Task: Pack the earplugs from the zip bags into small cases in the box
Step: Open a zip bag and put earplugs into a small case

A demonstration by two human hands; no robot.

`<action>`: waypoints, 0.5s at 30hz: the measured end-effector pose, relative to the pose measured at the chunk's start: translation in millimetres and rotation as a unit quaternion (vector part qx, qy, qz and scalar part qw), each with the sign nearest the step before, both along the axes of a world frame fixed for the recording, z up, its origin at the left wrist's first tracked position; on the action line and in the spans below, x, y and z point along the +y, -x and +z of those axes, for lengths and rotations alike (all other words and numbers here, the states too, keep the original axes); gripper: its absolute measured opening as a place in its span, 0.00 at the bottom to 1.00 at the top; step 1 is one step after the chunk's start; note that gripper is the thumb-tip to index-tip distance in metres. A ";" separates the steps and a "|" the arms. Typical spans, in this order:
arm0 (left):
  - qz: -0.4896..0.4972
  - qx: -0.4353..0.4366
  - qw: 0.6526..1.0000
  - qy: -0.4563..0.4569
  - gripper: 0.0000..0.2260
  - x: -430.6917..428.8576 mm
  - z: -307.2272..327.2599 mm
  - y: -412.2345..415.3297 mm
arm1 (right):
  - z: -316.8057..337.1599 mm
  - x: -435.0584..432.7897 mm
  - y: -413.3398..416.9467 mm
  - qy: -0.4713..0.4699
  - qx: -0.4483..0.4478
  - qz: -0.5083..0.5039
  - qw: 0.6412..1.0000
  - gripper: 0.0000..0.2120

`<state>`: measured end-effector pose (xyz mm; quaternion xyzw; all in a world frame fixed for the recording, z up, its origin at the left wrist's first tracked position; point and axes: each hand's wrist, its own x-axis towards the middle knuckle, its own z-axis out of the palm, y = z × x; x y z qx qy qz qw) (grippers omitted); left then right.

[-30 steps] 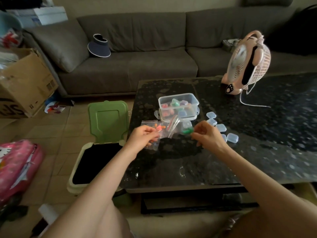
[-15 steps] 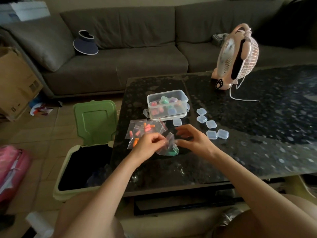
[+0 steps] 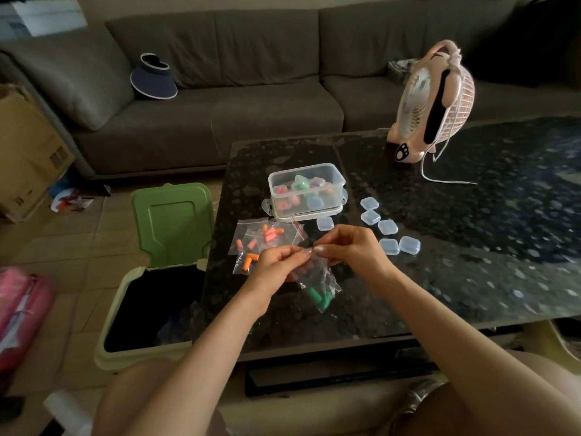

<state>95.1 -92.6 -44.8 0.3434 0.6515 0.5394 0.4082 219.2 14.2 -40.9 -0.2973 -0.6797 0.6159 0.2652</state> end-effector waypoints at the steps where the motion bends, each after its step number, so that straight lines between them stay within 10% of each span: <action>1: 0.006 -0.027 1.000 0.003 0.04 -0.6 0.0 0.0 | -0.1 -0.6 0.1 0.008 0.007 -0.011 1.000 0.05; 15: 0.053 0.002 0.999 0.002 0.06 -2.9 11.4 -6.3 | -2.9 -2.3 -0.6 -0.036 -0.020 0.079 0.996 0.11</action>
